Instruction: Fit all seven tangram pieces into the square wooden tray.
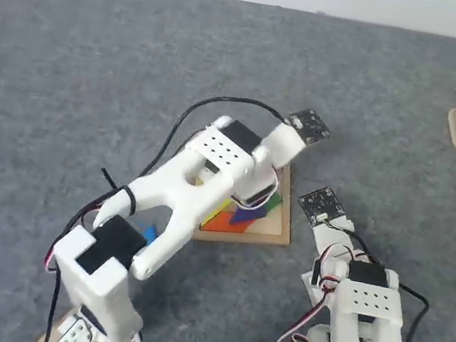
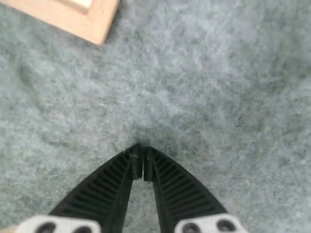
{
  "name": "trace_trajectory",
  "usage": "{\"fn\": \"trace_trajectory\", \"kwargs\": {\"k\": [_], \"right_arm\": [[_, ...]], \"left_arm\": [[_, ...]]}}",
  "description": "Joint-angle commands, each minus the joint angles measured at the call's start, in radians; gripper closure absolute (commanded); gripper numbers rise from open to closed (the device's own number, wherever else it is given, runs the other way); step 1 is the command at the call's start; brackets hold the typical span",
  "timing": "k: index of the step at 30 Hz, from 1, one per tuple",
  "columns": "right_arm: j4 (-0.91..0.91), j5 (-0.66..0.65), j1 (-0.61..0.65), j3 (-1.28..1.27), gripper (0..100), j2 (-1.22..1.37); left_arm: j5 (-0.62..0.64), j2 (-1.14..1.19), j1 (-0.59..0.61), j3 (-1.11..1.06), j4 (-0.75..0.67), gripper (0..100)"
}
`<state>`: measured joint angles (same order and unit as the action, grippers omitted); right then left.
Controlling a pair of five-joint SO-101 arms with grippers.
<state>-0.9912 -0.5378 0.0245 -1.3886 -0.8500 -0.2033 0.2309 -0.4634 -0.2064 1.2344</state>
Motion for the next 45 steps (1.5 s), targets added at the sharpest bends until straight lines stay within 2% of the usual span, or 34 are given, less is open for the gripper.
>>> {"fn": "trace_trajectory", "kwargs": {"k": [1, 9, 21, 26, 32, 35, 39, 45], "right_arm": [[0.018, -0.015, -0.010, 0.003, 98.9, -0.033], [0.018, -0.015, -0.010, 0.003, 98.9, -0.033], [0.018, -0.015, -0.010, 0.003, 98.9, -0.033], [0.018, -0.015, -0.010, 0.003, 98.9, -0.033], [0.018, -0.015, -0.010, 0.003, 98.9, -0.033], [0.018, -0.015, -0.010, 0.003, 98.9, -0.033], [0.018, -0.015, -0.010, 0.003, 98.9, -0.033], [0.018, -0.015, -0.010, 0.002, 98.9, -0.033]], "left_arm": [[0.000, -0.008, -0.005, 0.024, -0.015, 89], [-0.023, -0.008, -0.051, -0.051, -0.066, 89], [-0.026, -0.008, -0.149, -0.074, -0.063, 89], [-0.026, -0.020, -0.143, -0.065, -0.063, 89], [-0.020, -0.020, -0.141, 0.013, 0.011, 89], [-0.018, -0.021, -0.117, 0.077, 0.071, 89], [-0.018, -0.061, -0.021, 0.176, 0.175, 89], [-0.066, -0.299, 0.087, 0.102, 0.273, 89]]}}
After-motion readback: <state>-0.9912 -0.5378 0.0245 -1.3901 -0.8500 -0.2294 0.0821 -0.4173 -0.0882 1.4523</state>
